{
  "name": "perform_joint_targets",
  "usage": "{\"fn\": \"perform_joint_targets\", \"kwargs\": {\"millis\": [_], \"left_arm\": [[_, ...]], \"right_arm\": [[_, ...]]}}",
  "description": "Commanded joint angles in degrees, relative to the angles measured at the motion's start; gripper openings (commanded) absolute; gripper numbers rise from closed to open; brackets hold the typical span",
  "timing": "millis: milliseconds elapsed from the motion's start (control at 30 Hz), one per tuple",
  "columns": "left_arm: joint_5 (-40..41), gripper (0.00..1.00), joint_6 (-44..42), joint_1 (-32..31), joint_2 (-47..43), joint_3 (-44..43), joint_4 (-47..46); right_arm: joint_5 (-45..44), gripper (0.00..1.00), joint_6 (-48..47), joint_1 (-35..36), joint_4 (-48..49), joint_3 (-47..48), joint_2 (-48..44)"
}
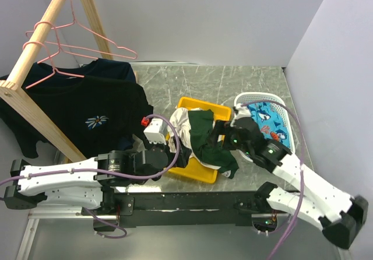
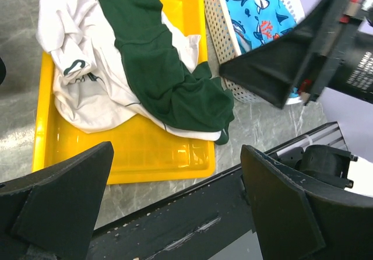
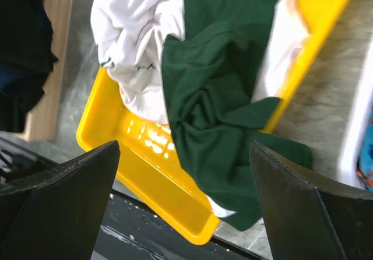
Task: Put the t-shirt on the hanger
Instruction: Pick up the T-shirt and place it in the bin.
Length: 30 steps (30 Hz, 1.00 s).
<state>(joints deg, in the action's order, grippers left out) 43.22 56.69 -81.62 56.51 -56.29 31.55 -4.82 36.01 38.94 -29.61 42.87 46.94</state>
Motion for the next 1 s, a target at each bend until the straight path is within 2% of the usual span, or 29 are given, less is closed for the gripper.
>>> {"fn": "perform_joint_targets", "kwargs": {"millis": [0, 233, 533, 633, 667, 733, 767, 833, 967], "left_arm": [[-1.3, 0.96, 1.8, -0.3, 0.4, 0.6, 0.4], [-3.5, 0.96, 3.7, -0.3, -1.2, 3.9, -0.4], [-4.9, 0.96, 3.3, -0.3, -1.7, 5.3, -1.0], [-6.2, 0.96, 2.4, -0.3, -1.8, 5.6, -1.2], [-6.6, 0.96, 2.4, -0.3, -2.1, 5.7, -1.1], [-7.2, 0.96, 2.4, -0.3, -2.4, 6.2, -1.6], [-7.4, 0.96, 2.3, -0.3, -2.7, 6.4, -2.0], [-8.1, 0.96, 1.8, -0.3, -2.7, 6.5, -3.0], [-9.2, 0.96, 0.9, -0.3, -1.5, 5.9, -4.6]], "right_arm": [[-8.5, 1.0, -1.9, 6.7, 1.1, 6.3, 8.0], [-14.2, 1.0, -4.0, 10.0, 0.4, 10.7, 23.1], [-8.2, 1.0, -6.8, 10.7, 6.8, 13.7, 40.8], [-7.7, 0.88, -7.1, 10.7, 7.0, 15.2, 43.7], [-7.8, 0.68, -7.1, 10.6, 6.9, 15.5, 43.6], [-8.7, 0.41, -6.9, 10.4, 6.1, 16.8, 43.0], [-8.8, 0.2, -7.0, 9.8, 5.7, 17.3, 42.0], [-10.0, 0.01, -7.3, 9.0, 3.6, 19.4, 40.7], [-12.2, 0.0, -7.4, 6.0, 0.3, 22.9, 31.9]]}}
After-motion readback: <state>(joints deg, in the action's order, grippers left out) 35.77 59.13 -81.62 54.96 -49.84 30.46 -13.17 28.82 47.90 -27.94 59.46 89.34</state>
